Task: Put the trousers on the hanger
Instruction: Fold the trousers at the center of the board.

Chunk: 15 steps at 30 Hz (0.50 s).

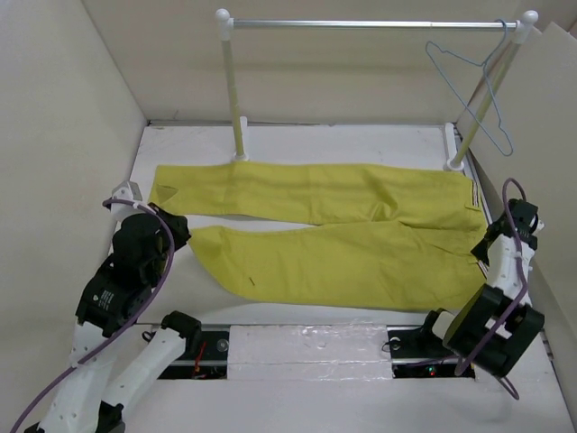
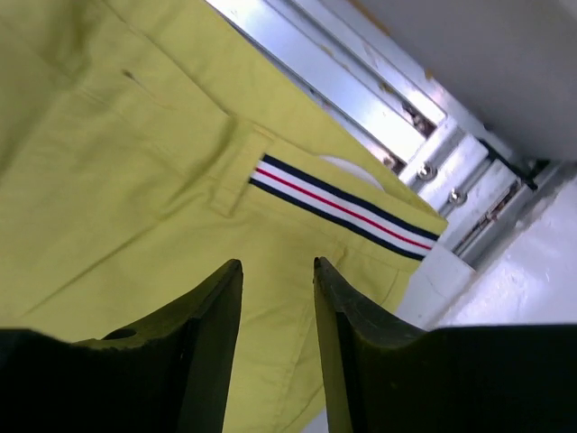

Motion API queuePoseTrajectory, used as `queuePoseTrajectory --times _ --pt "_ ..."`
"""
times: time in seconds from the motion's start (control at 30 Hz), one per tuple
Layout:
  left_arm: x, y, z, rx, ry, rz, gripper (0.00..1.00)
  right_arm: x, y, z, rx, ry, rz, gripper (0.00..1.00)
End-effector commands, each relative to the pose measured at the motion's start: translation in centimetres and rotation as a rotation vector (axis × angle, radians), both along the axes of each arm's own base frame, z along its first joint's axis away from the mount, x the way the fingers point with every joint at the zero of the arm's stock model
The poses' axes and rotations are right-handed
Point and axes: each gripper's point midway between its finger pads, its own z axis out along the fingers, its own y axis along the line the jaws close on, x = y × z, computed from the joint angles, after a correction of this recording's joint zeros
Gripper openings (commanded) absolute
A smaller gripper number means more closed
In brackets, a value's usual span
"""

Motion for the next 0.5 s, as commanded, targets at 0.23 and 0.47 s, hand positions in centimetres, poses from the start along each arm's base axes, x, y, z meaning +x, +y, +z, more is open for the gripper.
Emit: queuePoseTrajectory --times 0.23,0.47 --pt "-1.6 1.4 2.6 0.074 -0.068 0.019 0.00 -1.4 0.3 -5.4 0.108 0.144 0.024 0.41" --pt "-1.6 0.1 1.7 0.088 -0.042 -0.050 0.00 3.8 0.9 -7.8 0.248 0.099 0.220 0.50"
